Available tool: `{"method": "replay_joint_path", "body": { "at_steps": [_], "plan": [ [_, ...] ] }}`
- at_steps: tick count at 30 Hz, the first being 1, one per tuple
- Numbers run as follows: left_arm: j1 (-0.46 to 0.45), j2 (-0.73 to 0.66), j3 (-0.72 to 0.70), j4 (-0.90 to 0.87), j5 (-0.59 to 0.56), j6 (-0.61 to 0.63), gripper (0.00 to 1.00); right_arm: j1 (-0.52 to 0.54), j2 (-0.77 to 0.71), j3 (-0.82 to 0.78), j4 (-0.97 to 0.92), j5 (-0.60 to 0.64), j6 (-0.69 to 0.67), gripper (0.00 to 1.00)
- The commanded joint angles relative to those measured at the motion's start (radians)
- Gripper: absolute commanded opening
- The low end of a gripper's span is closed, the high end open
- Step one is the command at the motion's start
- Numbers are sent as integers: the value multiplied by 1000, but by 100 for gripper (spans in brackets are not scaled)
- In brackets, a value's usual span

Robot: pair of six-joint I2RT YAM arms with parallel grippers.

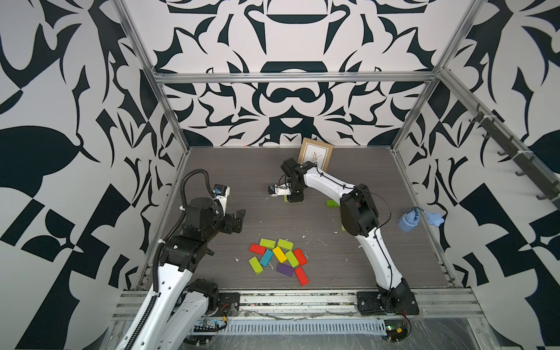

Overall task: Assemble the letter t with building blocks
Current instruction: Assemble the building block at the center of the board.

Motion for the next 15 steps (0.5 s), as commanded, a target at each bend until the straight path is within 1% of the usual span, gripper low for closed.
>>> {"method": "replay_joint_path", "body": {
  "at_steps": [1,6,15],
  "plan": [
    [0,-7,-11,-12,-5,1,100,-3,-29,-19,-12,5,1,42],
    [0,-3,-10,-15,-5,-2,100,-2,-33,-23,-16,3,12,49],
    [0,-1,-8,-14,-4,-2,100,-3,-61,-11,10,-18,58,57]
  ]
}}
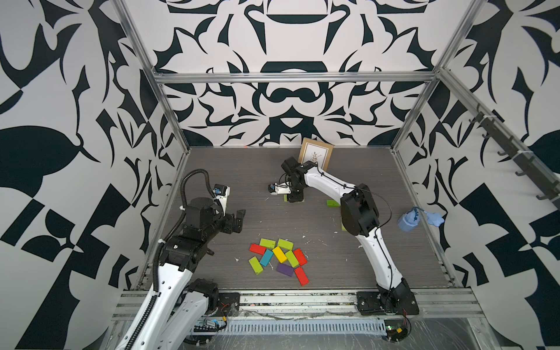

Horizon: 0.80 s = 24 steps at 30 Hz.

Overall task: Assemble the letter t with building blocks
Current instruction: Assemble the building block at the center of the board.

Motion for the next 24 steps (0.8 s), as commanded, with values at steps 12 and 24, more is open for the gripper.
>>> {"method": "replay_joint_path", "body": {
  "at_steps": [12,24],
  "plan": [
    [0,-2,-7,-14,1,-6,100,-12,-119,28,19,-81,128,60],
    [0,-3,-7,-15,0,-9,100,-103,-384,-286,334,-183,405,64]
  ]
}}
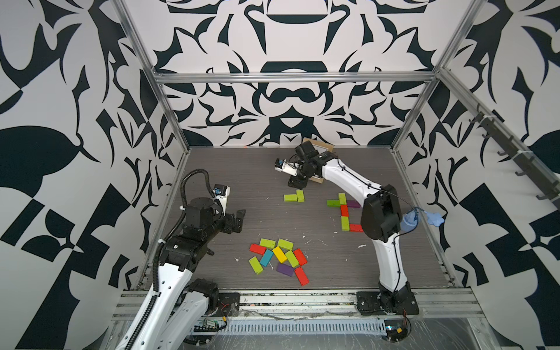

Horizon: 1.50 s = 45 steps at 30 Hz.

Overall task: Assemble the letter t with building blocks
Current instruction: Assemble the building block at the center of the board, then adjust the building block at the center of the board.

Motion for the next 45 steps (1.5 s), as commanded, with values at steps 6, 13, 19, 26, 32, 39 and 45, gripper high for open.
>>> {"method": "replay_joint_path", "body": {
  "at_steps": [6,13,19,26,32,39,45],
  "plan": [
    [0,-2,-6,-15,1,-10,100,-26,-159,-300,199,39,199,55],
    [0,2,-4,-17,-1,-10,100,-27,-160,-401,234,24,282,50],
    [0,2,-7,-19,-6,-10,100,-28,-131,-429,239,31,333,48],
    [0,13,-2,-23,-10,-8,100,-29,-103,-448,239,28,355,48],
    [0,12,-3,-23,-11,-9,100,-34,-82,-449,235,24,367,47],
    [0,13,-3,-26,-13,-9,100,-38,-58,-443,229,25,380,44],
    [0,10,-5,-28,-14,-9,100,-40,-36,-418,211,18,387,42]
  ]
}}
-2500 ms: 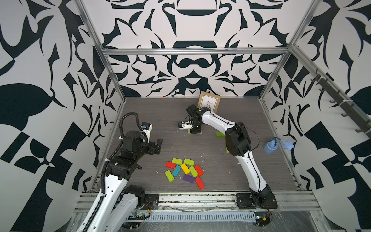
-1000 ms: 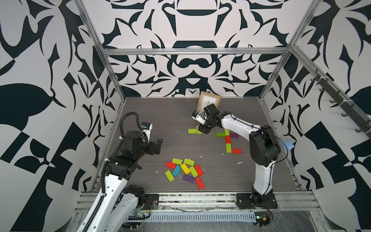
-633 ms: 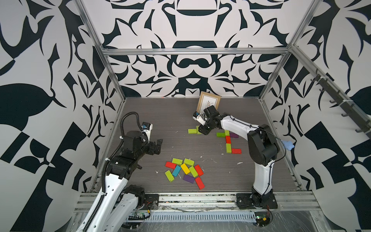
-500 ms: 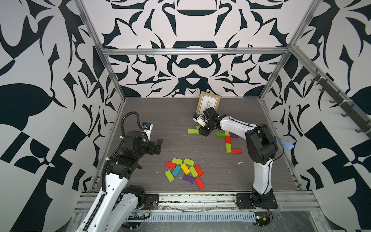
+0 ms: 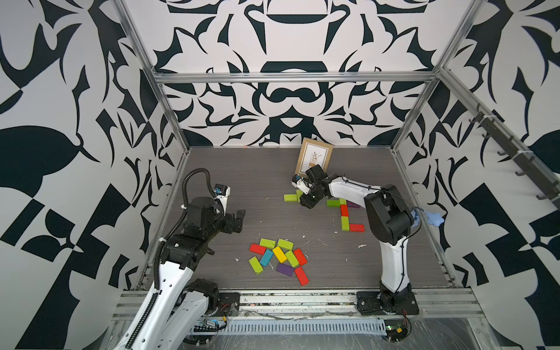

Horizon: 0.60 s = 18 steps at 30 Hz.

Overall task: Assemble the letter t with building blocks
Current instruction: Adjust the building block at the center of the board.

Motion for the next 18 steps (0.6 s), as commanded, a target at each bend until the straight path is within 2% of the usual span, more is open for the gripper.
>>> {"method": "replay_joint_path", "body": {
  "at_steps": [1,18],
  "plan": [
    [0,-5,-4,-22,-7,-7,100,-3,-3,35,-25,-11,19,41],
    [0,-11,-5,-24,-13,-4,100,-3,43,94,-76,-38,16,32]
  ]
}}
